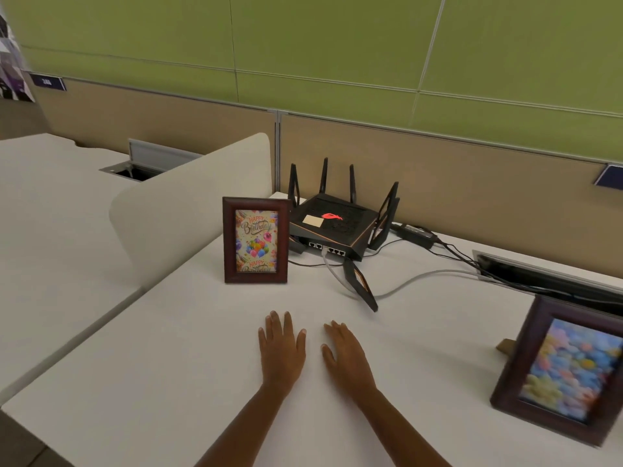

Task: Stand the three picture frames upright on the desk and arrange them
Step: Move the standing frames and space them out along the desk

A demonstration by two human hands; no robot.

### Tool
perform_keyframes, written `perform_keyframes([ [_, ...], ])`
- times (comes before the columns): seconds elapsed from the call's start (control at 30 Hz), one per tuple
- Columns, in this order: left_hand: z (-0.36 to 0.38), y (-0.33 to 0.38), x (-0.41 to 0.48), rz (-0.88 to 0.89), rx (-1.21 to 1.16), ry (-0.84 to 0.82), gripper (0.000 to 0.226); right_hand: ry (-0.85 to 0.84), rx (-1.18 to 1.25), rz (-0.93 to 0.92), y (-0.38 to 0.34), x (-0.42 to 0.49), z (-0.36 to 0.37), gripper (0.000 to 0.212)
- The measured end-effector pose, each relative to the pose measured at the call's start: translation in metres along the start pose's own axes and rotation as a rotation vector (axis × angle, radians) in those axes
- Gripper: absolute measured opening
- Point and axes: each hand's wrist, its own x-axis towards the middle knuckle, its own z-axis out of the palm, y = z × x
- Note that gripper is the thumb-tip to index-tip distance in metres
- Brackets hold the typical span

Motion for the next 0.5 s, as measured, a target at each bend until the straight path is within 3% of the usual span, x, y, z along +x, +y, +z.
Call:
perform_keyframes([
  [0.33, 0.022, 0.089, -0.038, 0.127, -0.204, -0.049, 0.054, 0.076, -0.039, 0.055, 0.061, -0.058, -0.058, 0.046],
  [0.5, 0.035, 0.128, -0.052, 0.267, -0.341, -0.061, 0.049, 0.205, -0.065, -0.002, 0.088, -0.09, -0.076, 0.039],
])
